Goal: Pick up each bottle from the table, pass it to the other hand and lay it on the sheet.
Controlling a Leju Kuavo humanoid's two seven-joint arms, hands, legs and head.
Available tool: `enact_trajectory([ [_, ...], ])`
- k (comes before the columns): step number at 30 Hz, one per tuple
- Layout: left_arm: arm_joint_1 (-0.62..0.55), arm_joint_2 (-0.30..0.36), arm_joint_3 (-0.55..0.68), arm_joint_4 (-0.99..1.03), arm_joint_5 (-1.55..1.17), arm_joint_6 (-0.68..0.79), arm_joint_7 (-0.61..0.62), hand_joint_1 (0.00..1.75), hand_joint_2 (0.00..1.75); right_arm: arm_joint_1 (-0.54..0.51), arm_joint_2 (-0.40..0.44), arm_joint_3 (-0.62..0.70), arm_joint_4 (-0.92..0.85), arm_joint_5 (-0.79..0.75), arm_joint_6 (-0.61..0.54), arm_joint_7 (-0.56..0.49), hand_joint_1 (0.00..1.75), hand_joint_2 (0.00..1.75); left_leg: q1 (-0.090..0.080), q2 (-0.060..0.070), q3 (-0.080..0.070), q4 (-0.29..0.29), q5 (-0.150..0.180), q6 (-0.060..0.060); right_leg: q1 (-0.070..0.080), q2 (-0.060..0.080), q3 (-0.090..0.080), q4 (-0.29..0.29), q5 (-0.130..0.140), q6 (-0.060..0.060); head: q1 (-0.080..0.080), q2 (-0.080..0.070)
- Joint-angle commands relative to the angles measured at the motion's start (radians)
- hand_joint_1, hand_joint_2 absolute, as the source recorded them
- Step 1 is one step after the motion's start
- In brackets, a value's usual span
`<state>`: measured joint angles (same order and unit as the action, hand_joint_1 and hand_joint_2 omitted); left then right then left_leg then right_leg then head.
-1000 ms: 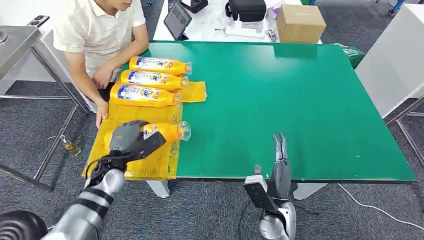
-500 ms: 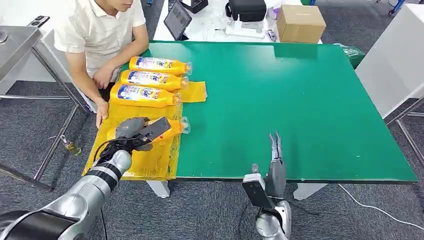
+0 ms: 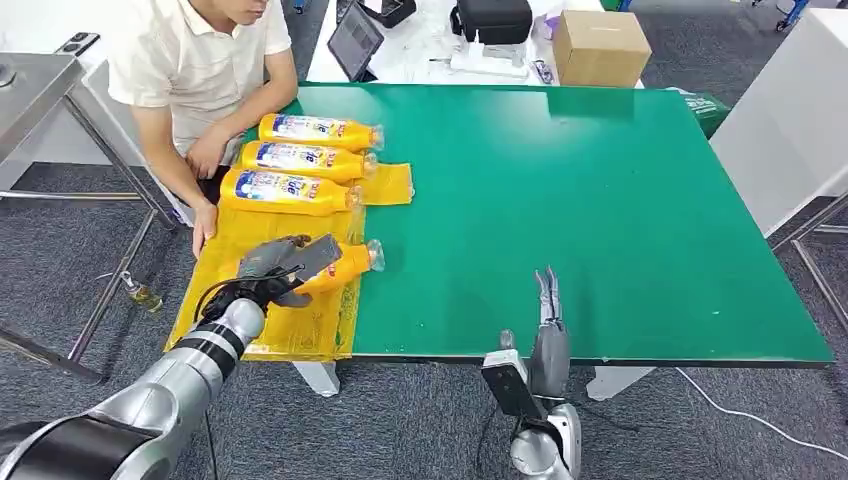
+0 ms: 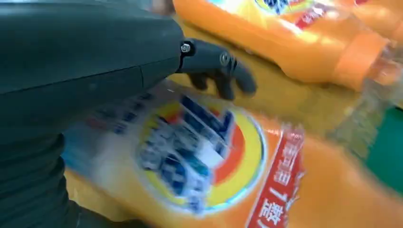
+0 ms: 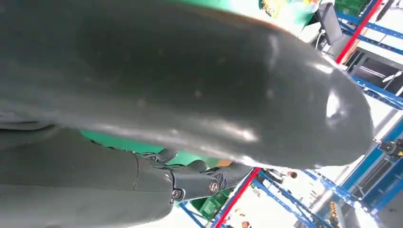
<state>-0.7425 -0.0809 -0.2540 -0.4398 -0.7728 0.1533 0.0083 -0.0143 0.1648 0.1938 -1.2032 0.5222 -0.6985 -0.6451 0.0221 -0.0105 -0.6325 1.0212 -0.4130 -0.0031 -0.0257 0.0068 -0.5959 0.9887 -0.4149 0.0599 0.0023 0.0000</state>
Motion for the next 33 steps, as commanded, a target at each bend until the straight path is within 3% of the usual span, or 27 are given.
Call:
enact_trajectory([
  [1,0.056,-0.046,0.086,0.019,0.122,-0.05,-0.124,0.0,1.75,-0.029,-0.009,-0.047,0.087,0.003,0.0,-0.025,0.0,0.0,0.0,0.001,0.007,-0.003,-0.001,0.002,0.001,0.0,0.007,-0.003,-0.001,-0.003,-0.001,0.0],
  [7,0.121,-0.06,-0.061,-0.144,0.093,0.059,-0.185,0.0,1.75,-0.033,-0.012,-0.056,0.1,0.009,0.0,-0.033,0.0,0.0,0.0,-0.001,0.003,-0.001,0.0,0.001,0.0,-0.001,0.004,-0.002,0.0,-0.001,0.0,0.0],
  [20,0.122,-0.056,-0.063,-0.148,0.093,0.058,-0.183,0.0,1.75,-0.033,-0.011,-0.056,0.099,0.009,0.0,-0.033,0.0,0.0,0.0,0.001,0.001,0.0,-0.001,0.001,0.001,0.0,0.001,-0.001,0.0,-0.002,0.0,0.0],
  [23,0.14,-0.036,-0.183,-0.224,-0.052,0.173,-0.166,0.0,1.75,-0.033,-0.022,-0.036,0.103,-0.004,0.0,-0.02,0.0,0.0,0.0,0.001,0.001,0.0,-0.001,0.001,0.001,0.0,0.001,-0.001,0.0,-0.001,0.0,0.0],
  [27,0.172,-0.029,-0.256,-0.354,-0.093,0.147,-0.14,0.0,1.75,-0.032,-0.024,-0.045,0.112,-0.002,0.0,-0.02,0.0,0.0,0.001,-0.001,0.0,0.0,-0.001,0.001,0.001,-0.001,0.001,-0.001,-0.001,-0.002,0.0,0.0],
  [31,0.28,-0.008,-0.281,-0.557,-0.093,0.236,-0.188,0.0,1.75,-0.017,-0.031,-0.057,0.102,0.001,0.0,-0.017,0.0,0.0,0.0,0.002,0.004,-0.001,-0.002,0.002,0.002,0.001,0.004,-0.002,-0.001,-0.003,0.0,0.0],
  [33,0.364,0.005,-0.296,-0.689,-0.22,0.449,-0.207,0.0,1.75,-0.009,-0.035,-0.054,0.084,-0.013,0.004,-0.018,0.0,0.0,0.0,0.002,0.002,-0.001,-0.001,0.001,0.001,0.001,0.001,-0.001,-0.001,-0.002,0.0,0.0],
])
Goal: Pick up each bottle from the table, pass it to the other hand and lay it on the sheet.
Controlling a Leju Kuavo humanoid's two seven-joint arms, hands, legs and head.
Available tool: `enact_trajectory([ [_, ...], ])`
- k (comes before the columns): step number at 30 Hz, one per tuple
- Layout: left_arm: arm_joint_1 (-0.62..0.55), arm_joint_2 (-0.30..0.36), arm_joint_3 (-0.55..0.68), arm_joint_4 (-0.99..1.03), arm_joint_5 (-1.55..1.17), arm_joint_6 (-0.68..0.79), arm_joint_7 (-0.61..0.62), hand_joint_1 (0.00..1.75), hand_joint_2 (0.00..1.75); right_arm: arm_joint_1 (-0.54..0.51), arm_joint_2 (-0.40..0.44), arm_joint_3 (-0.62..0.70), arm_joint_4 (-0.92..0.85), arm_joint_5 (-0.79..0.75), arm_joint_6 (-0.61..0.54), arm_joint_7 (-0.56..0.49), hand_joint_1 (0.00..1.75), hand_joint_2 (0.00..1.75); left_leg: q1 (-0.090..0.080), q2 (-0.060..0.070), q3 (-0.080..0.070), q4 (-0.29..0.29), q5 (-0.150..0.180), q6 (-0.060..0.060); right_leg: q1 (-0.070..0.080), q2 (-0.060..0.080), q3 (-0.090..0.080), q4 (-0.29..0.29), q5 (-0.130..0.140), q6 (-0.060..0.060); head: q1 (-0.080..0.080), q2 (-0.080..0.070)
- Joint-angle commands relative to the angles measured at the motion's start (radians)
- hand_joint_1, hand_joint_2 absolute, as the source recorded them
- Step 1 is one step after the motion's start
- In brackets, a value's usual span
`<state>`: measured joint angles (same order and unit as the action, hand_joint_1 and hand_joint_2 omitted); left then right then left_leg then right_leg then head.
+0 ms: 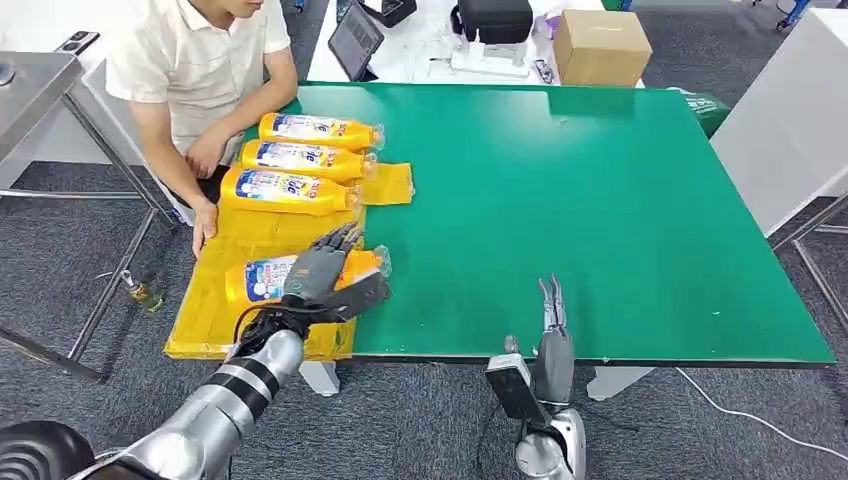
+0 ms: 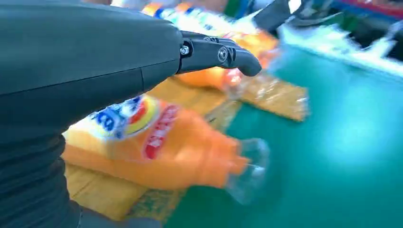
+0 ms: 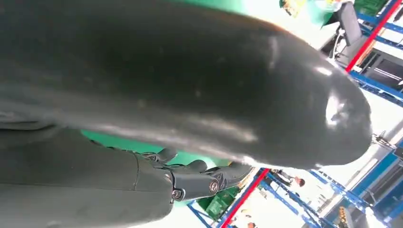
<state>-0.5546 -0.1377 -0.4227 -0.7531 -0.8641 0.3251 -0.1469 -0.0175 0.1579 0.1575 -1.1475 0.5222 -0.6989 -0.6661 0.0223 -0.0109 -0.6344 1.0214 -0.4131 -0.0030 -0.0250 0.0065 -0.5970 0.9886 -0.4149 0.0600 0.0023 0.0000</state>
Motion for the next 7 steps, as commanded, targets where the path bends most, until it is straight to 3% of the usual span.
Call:
enact_trajectory([
  [1,0.262,0.006,-0.094,-0.474,0.117,0.316,-0.302,0.0,1.75,0.047,-0.032,-0.004,-0.191,-0.265,0.199,-0.032,0.0,0.0,0.0,0.004,0.006,-0.002,-0.003,0.001,0.001,0.002,0.005,-0.002,-0.002,-0.003,0.0,0.0],
  [2,0.327,-0.037,-0.105,-0.537,0.446,0.232,-0.344,0.0,1.75,0.074,-0.008,-0.044,-0.258,-0.497,0.286,-0.032,0.0,0.0,0.0,0.003,0.004,-0.001,-0.002,0.001,0.0,0.001,0.003,-0.001,-0.001,-0.002,0.0,0.0],
  [3,0.357,-0.059,-0.117,-0.572,0.643,0.161,-0.36,0.0,1.75,0.096,0.013,-0.079,-0.318,-0.548,0.351,-0.032,0.0,0.0,-0.002,0.001,0.005,0.0,-0.004,0.002,-0.001,-0.001,0.004,0.0,-0.004,-0.003,0.0,0.0],
  [5,0.394,-0.093,-0.115,-0.578,0.947,0.1,-0.311,0.0,1.75,0.127,0.047,-0.114,-0.348,-0.528,0.335,-0.032,0.0,0.0,-0.002,0.0,0.003,0.002,-0.005,0.003,-0.001,-0.002,0.003,0.002,-0.005,-0.003,-0.002,0.0],
  [7,0.393,-0.07,-0.142,-0.558,1.009,0.151,-0.366,0.0,1.75,0.138,0.043,-0.081,-0.338,-0.507,0.317,-0.029,0.0,0.0,0.0,-0.002,0.004,0.001,-0.006,0.002,0.0,-0.003,0.005,0.0,-0.007,-0.002,0.001,0.0],
])
